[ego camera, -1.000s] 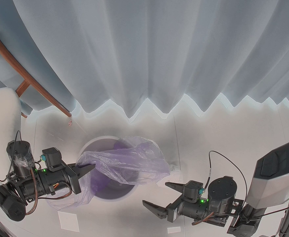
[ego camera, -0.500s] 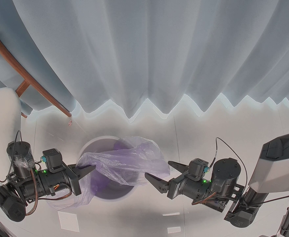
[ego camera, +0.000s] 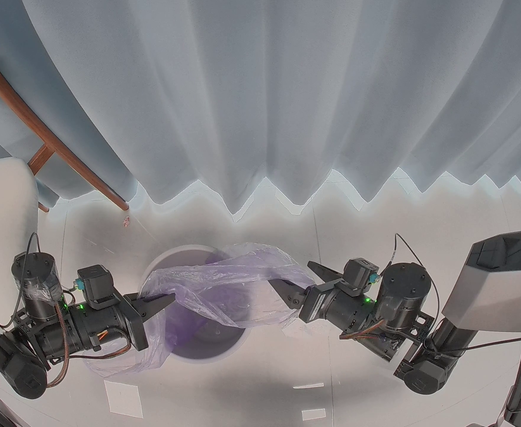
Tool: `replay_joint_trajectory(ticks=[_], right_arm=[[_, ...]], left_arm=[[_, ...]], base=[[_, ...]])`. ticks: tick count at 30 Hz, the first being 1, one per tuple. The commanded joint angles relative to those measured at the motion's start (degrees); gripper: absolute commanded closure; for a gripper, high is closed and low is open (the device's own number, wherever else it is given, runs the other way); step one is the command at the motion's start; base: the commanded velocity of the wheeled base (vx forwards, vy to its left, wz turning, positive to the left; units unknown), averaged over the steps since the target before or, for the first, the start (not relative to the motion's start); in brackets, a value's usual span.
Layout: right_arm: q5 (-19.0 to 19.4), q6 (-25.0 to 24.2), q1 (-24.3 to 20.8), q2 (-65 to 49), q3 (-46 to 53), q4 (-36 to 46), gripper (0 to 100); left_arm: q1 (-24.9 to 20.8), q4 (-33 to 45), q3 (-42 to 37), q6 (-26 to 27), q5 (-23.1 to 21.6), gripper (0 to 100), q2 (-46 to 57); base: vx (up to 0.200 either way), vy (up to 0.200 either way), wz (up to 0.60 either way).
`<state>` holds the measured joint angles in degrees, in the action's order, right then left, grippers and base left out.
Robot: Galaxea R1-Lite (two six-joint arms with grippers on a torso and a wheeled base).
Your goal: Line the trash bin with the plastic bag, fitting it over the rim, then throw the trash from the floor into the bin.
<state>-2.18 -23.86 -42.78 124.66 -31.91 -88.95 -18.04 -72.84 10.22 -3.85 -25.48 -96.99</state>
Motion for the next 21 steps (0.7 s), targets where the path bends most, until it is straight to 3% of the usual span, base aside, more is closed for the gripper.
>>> replay_joint_trajectory(ticks=[1,11,12,21], right_arm=[[-0.72,-0.4,0.85,1.46,-2.8,-1.05,0],[-0.81,-3.48,1.91,4.1,-7.55,-1.05,0],[-0.81,-3.56,1.91,4.45,-7.64,-1.05,100],[-0.72,-4.27,1.64,2.43,-5.7,-1.05,100]], left_arm=[[-0.15,-0.55,0.95,-0.37,-0.01,100,0.13],[-0.68,-1.25,1.47,-0.45,-0.1,100,0.04],[-0.68,-1.25,1.56,-0.37,-0.01,100,-0.04],[-1.56,-3.54,3.41,0.16,0.17,100,-0.39]], base=[[0.0,0.0,0.0],[0.0,0.0,0.0],[0.0,0.0,0.0],[0.0,0.0,0.0]])
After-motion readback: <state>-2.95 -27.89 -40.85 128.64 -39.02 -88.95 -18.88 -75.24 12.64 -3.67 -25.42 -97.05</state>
